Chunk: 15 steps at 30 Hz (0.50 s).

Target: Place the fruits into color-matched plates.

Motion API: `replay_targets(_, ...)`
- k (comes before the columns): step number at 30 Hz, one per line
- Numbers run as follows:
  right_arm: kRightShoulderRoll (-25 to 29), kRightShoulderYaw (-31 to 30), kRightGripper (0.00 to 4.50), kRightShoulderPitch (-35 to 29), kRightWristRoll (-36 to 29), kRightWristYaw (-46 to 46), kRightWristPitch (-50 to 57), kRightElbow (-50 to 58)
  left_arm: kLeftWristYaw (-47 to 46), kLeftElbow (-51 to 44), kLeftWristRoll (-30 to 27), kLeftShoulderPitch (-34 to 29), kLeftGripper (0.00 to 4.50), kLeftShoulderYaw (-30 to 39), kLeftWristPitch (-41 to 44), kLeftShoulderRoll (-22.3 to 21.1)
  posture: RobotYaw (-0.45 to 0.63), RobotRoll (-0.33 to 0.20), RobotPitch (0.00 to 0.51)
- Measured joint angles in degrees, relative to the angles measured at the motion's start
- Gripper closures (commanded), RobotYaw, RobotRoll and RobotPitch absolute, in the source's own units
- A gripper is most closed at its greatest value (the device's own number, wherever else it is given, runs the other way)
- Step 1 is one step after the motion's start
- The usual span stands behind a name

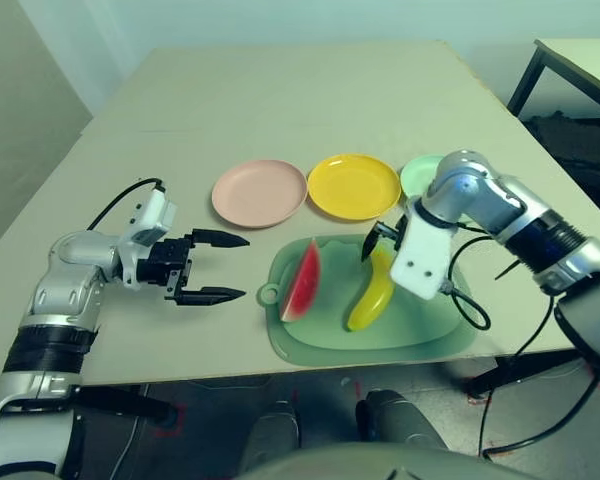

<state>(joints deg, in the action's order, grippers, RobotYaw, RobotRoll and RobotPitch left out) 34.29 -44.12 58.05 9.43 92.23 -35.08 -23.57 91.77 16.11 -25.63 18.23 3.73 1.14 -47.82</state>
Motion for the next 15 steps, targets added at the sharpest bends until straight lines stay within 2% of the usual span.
replay_targets(4, -0.83, -0.21, 0.04, -0.45, 2.03, 0.04, -0.01, -2.51, -0.2, -0.15, -0.02, -0.15, 0.0, 0.56, -0.32, 0.0, -0.05, 0.0, 0.061)
replay_targets(7, -0.52, -1.36, 0.41, -1.17, 2.61, 0.08, 0.58, -3.22, -0.54, -0.42, -0.07, -0.74, 0.0, 0.96, -0.45, 0.0, -0.04, 0.0, 0.059)
replay_targets(13, 3.72, -4.64, 2.6, -1.47, 2.23, 0.15, 2.77, -3.07, -0.99, -0.91, -0.22, -1.74, 0.0, 1.74, -0.79, 0.0, -0.05, 0.0, 0.056)
replay_targets(14, 4.07, -4.72, 2.83, -1.49, 2.15, 0.14, 2.91, -2.97, -0.99, -0.93, -0.23, -1.75, 0.0, 1.75, -0.81, 0.0, -0.06, 0.0, 0.056)
replay_targets(15, 4.43, -4.87, 2.83, -1.49, 2.06, 0.14, 3.13, -2.9, -0.99, -0.95, -0.25, -1.75, 0.0, 1.76, -0.89, 0.0, -0.06, 0.0, 0.056)
